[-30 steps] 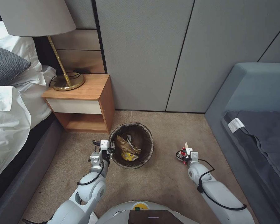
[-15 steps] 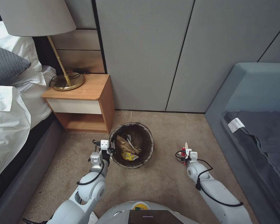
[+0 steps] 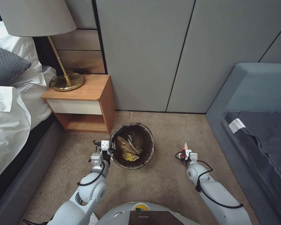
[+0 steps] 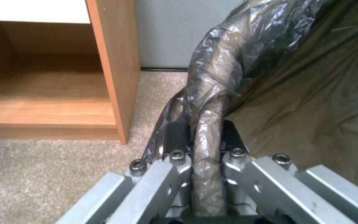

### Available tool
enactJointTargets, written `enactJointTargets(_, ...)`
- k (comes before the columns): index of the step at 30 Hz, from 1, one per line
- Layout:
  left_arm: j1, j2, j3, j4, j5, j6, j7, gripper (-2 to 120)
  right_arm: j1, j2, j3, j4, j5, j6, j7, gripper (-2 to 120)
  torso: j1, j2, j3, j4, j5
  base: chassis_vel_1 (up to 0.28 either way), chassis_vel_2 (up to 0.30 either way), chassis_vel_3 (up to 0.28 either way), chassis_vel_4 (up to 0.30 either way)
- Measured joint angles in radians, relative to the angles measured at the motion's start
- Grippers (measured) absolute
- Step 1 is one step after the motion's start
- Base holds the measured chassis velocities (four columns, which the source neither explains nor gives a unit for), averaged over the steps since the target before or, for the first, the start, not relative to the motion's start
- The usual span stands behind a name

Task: Pick up the trash bin, then pick up the garbage from the floor and place it into the trash bin.

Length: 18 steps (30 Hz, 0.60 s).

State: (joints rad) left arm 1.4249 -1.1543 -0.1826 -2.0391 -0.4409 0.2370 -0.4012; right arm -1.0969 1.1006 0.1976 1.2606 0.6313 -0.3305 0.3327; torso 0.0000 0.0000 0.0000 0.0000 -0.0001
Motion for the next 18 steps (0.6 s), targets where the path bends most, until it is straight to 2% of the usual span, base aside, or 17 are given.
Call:
enactJointTargets(1, 0.0, 0.0, 0.0, 0.0, 0.0, 0.0, 0.0, 2, 0.0, 0.0, 0.0, 0.0, 0.0, 0.0, 0.002, 22, 0.0, 0.0, 0.0, 0.0, 0.0, 0.0, 0.0, 0.0, 0.0)
enactJointTargets(5, -0.001, 0.0, 0.001, 0.0, 0.0, 0.0, 0.0, 2, 0.0, 0.0, 0.001, 0.0, -0.001, 0.001, 0.004, 14, 0.0, 0.0, 0.0, 0.0, 0.0, 0.0, 0.0, 0.0, 0.0)
enactJointTargets(7, -0.002, 0.0, 0.002, 0.001, 0.0, 0.0, 0.0, 2, 0.0, -0.001, 0.001, 0.0, -0.002, 0.003, 0.009, 0, 0.0, 0.0, 0.0, 0.0, 0.0001, 0.0, 0.0, 0.0, 0.0)
enactJointTargets(18, -0.003, -0.001, 0.005, 0.004, 0.0, 0.0, 0.0, 2, -0.002, 0.001, 0.001, 0.01, -0.003, 0.004, 0.033, 0, 0.0, 0.0, 0.0, 0.0001, 0.0003, 0.0, 0.0, 0.0, 0.0)
